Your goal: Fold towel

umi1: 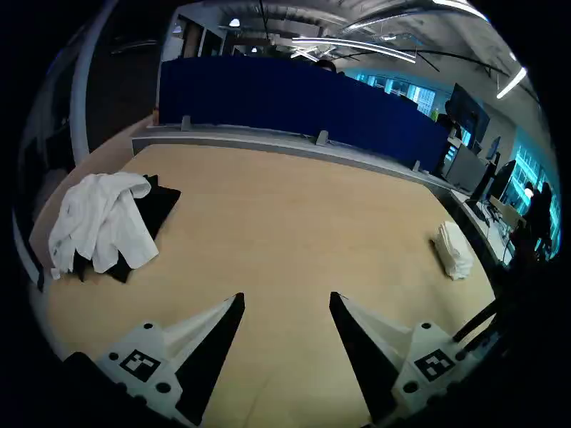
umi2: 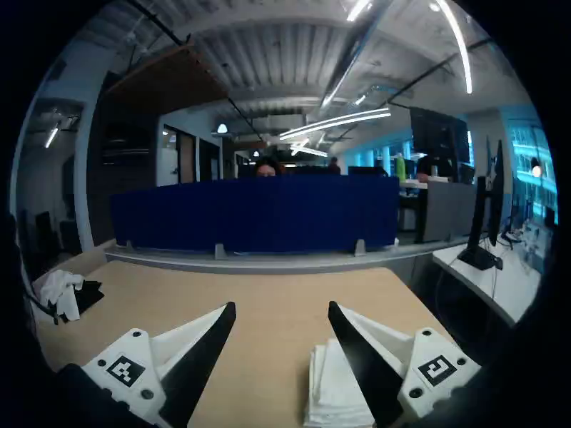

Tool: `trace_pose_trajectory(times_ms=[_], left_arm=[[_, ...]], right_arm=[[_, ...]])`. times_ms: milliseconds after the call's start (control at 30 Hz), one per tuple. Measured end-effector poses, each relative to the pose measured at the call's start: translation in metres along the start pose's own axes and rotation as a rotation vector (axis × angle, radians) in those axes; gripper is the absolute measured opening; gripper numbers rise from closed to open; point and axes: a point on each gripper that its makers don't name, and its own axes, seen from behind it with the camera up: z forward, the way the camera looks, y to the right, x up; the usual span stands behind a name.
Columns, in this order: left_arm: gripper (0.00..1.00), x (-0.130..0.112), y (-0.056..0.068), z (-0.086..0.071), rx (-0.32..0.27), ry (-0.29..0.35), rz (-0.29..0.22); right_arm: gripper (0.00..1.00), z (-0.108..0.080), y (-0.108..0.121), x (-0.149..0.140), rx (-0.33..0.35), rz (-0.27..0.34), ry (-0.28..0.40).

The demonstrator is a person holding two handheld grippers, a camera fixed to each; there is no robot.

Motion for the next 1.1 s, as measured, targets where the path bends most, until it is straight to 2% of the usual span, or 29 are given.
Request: trace_pose_trajectory(times_ms=[167,367,500,667,767,900,1100], left_arm=[[0.88,0.018,0.0,0.006,-0.004,0.061,0.003],[0.88,0.054,-0.001,0.013,0.0,0.187,0.025],[0.88,0.086,-0.001,0.013,-0.003,0.306,0.053],[0.88,0.129,-0.007,0.003,0.039,0.479,0.102],[0.88,0.144,-0.005,-0.001,0.054,0.548,0.137],[0.88,0.151,-0.001,-0.003,0.056,0.586,0.16],[0.88,0.151,-0.002,-0.003,0.05,0.611,0.147]], right_arm=[[1.0,-0.002,-0.028,0.002,0.019,-0.042,-0.009],[1.0,-0.005,-0.054,0.007,0.029,-0.043,-0.009],[1.0,-0.01,-0.068,0.01,0.035,-0.033,-0.008],[1.0,-0.016,-0.076,0.01,0.031,-0.029,-0.024],[1.0,-0.02,-0.078,0.013,0.027,-0.033,-0.03],[1.0,-0.023,-0.081,0.015,0.022,-0.044,-0.043],[1.0,-0.023,-0.087,0.019,0.018,-0.064,-0.062]])
